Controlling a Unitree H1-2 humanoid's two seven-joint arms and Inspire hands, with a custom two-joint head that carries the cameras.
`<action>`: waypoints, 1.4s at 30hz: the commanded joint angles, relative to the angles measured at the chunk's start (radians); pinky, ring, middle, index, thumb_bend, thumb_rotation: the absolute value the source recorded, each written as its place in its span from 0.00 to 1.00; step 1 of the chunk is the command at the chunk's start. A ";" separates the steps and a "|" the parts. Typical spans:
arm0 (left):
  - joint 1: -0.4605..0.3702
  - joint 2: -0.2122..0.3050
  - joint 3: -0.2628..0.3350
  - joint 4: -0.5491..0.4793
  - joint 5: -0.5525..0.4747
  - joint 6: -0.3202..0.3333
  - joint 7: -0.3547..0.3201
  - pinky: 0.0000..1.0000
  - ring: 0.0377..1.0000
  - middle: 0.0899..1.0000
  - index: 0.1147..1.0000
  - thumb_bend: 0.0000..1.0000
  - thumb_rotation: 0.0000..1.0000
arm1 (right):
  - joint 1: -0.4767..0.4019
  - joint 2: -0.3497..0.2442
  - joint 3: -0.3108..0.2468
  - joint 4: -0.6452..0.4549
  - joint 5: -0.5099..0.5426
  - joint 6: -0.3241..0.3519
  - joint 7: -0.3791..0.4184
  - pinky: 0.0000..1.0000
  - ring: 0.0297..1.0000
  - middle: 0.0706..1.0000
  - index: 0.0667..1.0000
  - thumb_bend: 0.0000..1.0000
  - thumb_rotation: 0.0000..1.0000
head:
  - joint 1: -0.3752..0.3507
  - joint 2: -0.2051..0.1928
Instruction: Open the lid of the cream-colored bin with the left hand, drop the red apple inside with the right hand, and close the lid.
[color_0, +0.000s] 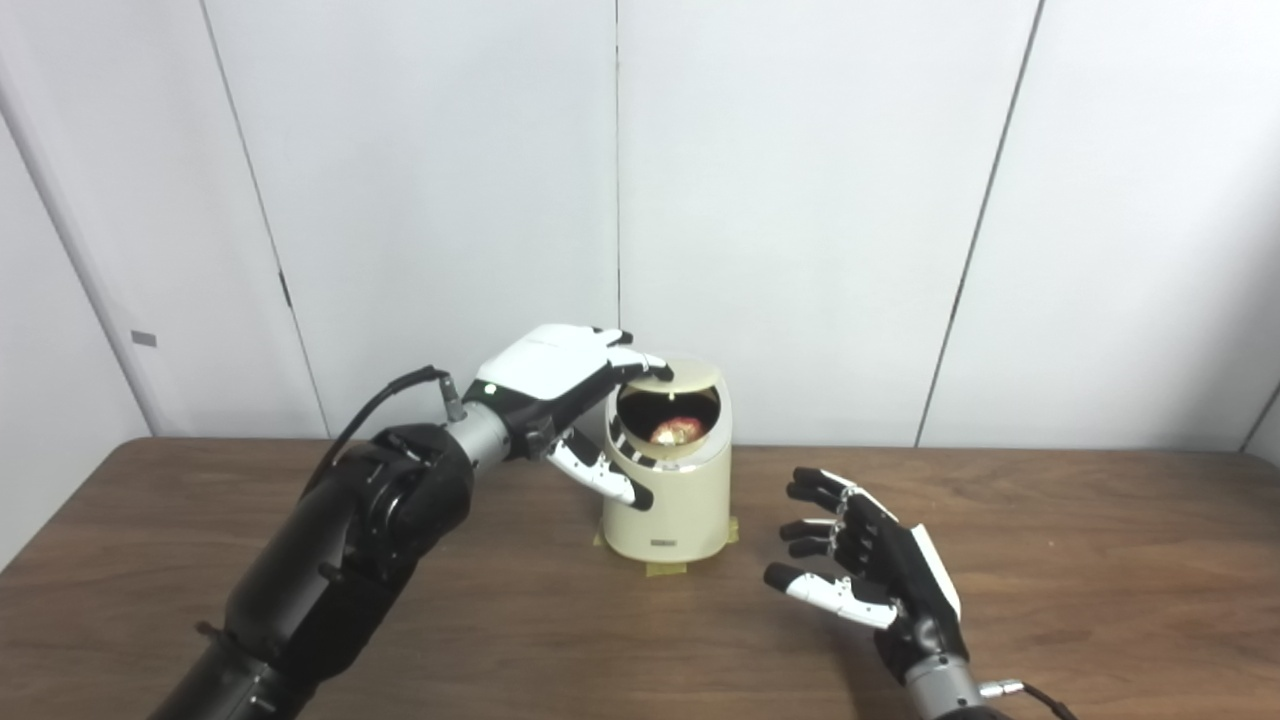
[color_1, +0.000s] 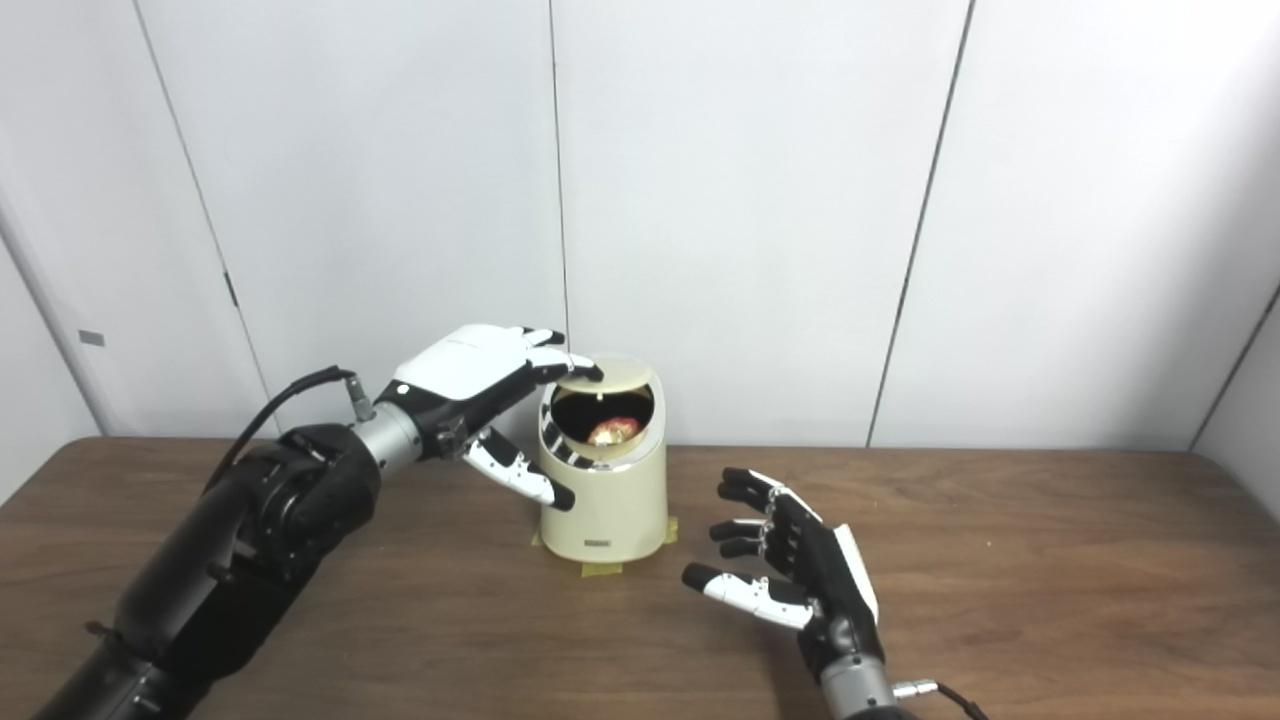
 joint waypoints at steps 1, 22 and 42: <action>-0.045 -0.004 0.010 -0.014 0.001 -0.023 0.028 1.00 0.98 0.86 0.86 0.95 0.43 | -0.035 0.000 0.003 -0.039 -0.004 -0.017 -0.004 0.57 0.60 0.76 0.76 0.85 0.22 | -0.001 0.001; -0.006 -0.003 -0.043 -0.046 0.075 -0.009 -0.044 1.00 1.00 0.84 0.87 0.93 0.34 | -0.029 0.003 0.008 -0.074 -0.013 0.035 -0.006 0.57 0.60 0.77 0.76 0.85 0.24 | -0.006 0.026; 0.032 -0.010 -0.107 -0.031 0.155 0.100 -0.175 1.00 1.00 0.81 0.81 1.00 0.35 | -0.022 0.007 0.000 -0.103 -0.007 0.059 -0.010 0.52 0.59 0.76 0.75 0.86 0.23 | -0.009 0.040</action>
